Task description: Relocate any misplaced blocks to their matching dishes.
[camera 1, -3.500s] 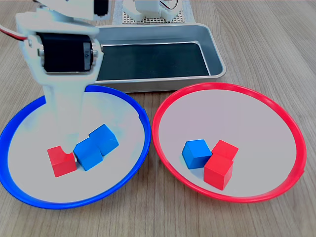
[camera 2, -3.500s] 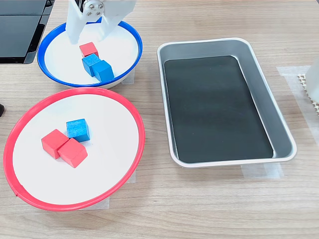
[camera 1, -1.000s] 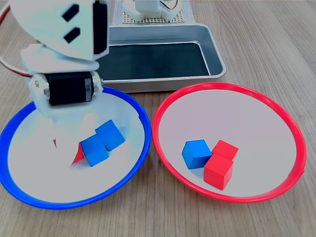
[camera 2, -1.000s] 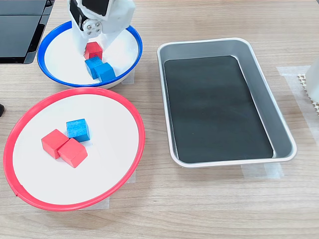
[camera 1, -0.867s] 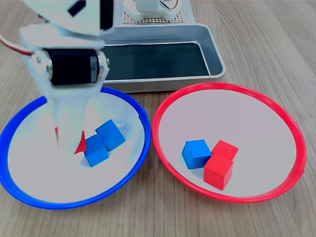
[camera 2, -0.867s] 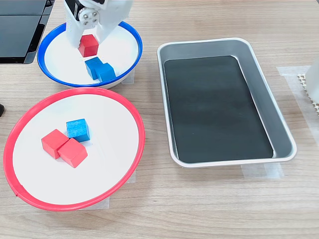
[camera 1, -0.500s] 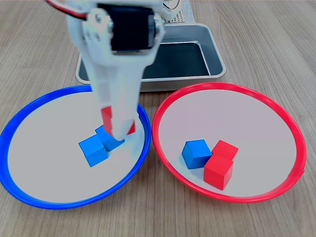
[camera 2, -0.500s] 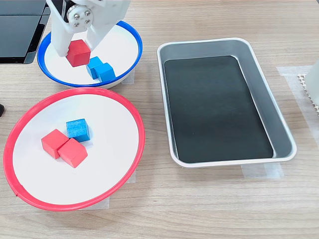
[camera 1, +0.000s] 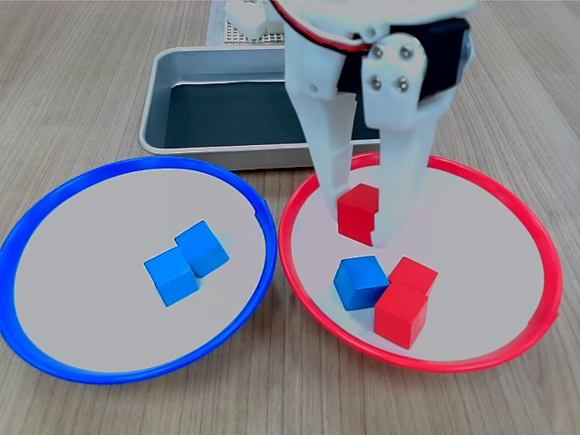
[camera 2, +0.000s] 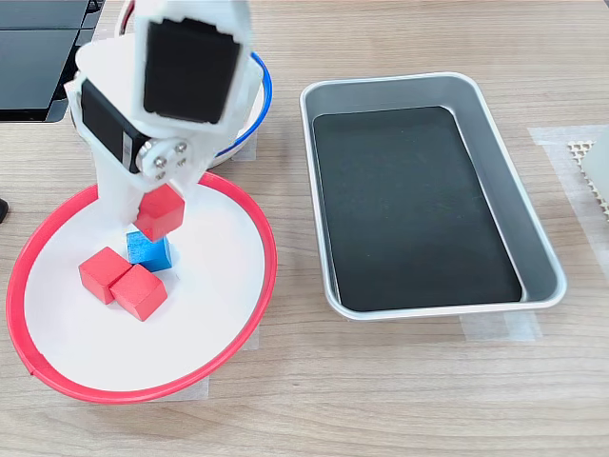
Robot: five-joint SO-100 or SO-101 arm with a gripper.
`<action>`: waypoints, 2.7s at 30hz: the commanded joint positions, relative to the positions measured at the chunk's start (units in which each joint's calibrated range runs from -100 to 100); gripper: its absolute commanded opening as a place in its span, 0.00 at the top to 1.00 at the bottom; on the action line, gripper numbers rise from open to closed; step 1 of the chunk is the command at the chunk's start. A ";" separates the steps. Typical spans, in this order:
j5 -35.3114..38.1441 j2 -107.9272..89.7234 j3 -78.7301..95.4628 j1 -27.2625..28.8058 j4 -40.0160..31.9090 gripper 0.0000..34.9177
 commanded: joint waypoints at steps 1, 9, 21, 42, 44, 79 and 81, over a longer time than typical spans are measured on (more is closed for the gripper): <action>-0.29 -3.53 1.03 -2.34 0.62 0.99; -0.59 -2.59 2.86 -6.10 -0.53 0.99; -1.81 -0.46 2.95 -9.02 -3.42 0.99; -2.44 2.44 -0.33 -7.23 -2.93 0.63; -2.54 1.08 -0.33 -6.48 -2.27 0.63; -18.80 -1.05 -1.79 1.90 0.21 0.58; -19.10 0.57 -3.43 1.71 0.46 0.58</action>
